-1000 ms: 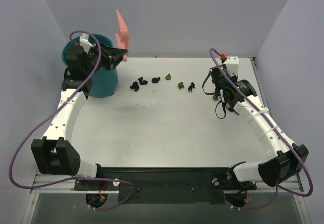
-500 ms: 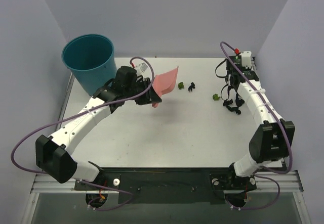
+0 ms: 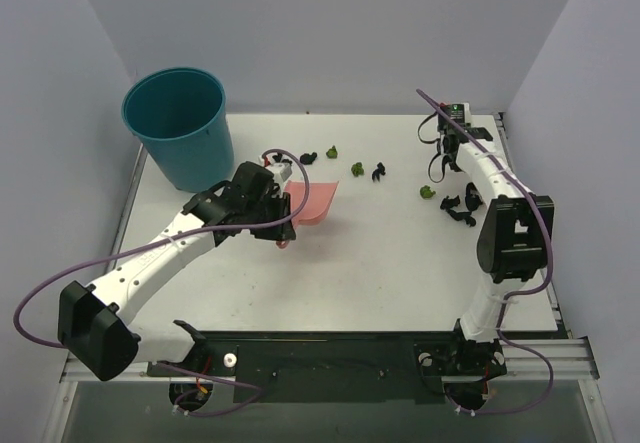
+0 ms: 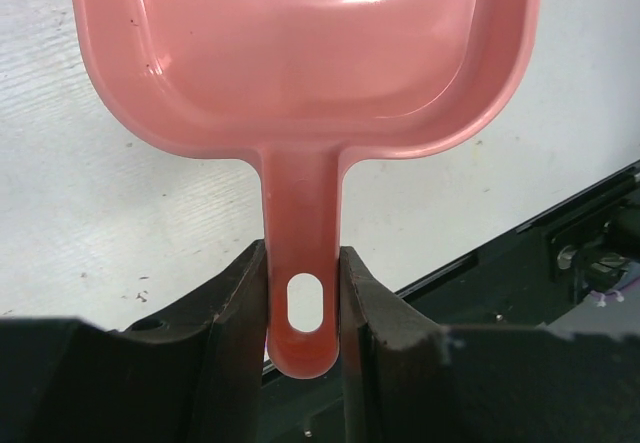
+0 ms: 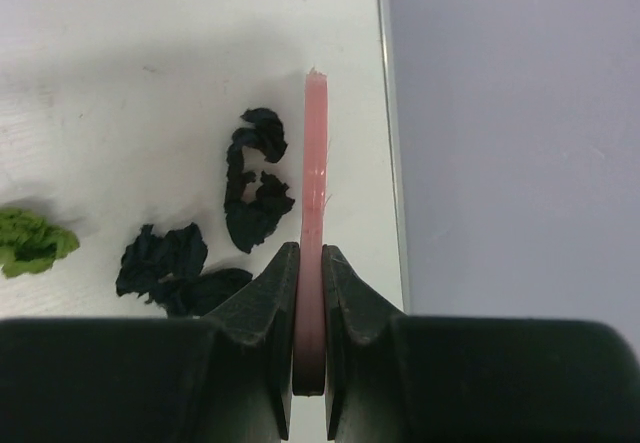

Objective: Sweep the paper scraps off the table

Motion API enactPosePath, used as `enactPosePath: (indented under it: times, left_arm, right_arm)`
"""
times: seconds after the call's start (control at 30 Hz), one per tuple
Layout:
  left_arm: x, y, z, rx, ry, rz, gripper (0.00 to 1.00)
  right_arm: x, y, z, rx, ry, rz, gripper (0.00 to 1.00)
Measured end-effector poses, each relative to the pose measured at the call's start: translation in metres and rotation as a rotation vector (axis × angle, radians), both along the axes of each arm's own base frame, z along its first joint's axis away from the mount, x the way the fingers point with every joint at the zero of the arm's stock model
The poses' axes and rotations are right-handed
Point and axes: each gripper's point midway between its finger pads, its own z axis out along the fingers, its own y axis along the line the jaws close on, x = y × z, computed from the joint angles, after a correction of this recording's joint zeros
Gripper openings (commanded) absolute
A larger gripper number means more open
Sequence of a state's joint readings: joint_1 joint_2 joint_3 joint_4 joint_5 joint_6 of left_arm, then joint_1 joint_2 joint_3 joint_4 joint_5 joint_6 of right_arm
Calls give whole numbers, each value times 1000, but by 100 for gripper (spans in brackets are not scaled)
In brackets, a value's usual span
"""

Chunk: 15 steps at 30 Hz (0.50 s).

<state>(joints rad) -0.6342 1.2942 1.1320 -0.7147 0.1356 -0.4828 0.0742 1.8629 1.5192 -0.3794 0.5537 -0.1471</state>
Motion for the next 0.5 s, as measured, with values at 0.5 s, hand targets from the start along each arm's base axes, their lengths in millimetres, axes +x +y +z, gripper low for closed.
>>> enactPosePath:
  times: [0.5]
  left_arm:
    - [-3,17,-13,114,-22,-28,0]
  right_arm:
    - [-59,82,-27,120,100,192,0]
